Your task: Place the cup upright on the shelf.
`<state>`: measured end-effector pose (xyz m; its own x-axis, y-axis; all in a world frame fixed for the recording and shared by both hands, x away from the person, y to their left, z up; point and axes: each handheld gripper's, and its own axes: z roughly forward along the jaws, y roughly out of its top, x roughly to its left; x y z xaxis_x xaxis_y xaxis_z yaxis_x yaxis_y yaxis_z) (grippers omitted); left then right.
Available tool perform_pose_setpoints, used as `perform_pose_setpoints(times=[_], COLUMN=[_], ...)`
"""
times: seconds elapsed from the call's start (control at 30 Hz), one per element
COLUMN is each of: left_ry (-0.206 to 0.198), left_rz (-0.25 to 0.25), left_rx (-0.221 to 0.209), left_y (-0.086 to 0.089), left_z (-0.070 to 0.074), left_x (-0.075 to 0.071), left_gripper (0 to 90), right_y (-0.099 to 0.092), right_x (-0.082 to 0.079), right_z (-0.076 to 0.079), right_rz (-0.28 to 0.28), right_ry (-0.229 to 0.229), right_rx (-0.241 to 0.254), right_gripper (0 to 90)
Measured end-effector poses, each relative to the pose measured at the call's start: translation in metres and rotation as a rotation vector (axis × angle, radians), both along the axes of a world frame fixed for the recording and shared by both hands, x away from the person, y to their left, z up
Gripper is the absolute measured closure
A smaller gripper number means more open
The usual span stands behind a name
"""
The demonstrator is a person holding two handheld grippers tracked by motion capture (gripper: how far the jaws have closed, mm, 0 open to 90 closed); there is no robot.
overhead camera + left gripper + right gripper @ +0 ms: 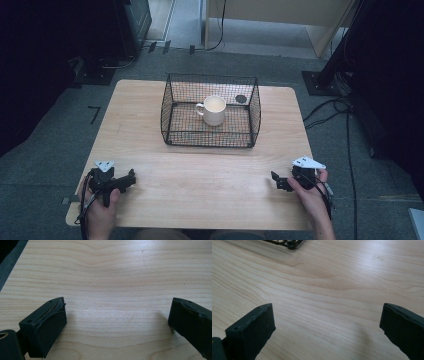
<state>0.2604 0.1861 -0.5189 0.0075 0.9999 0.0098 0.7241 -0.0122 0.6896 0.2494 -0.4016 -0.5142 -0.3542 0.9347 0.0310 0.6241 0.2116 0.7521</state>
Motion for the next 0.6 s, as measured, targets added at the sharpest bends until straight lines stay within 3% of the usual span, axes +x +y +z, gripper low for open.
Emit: perform_pose_setpoints(times=[0.6], left_ry=[0.0], left_rz=[-0.001], left_rx=[0.0], left_y=[0.0], left_z=[0.0], left_x=[0.0], left_gripper=[1.8], right_y=[-0.02], right_x=[-0.018], right_z=[-0.012], right_rz=[-0.065], right_ry=[0.05], right_rx=[-0.02], right_gripper=[0.0])
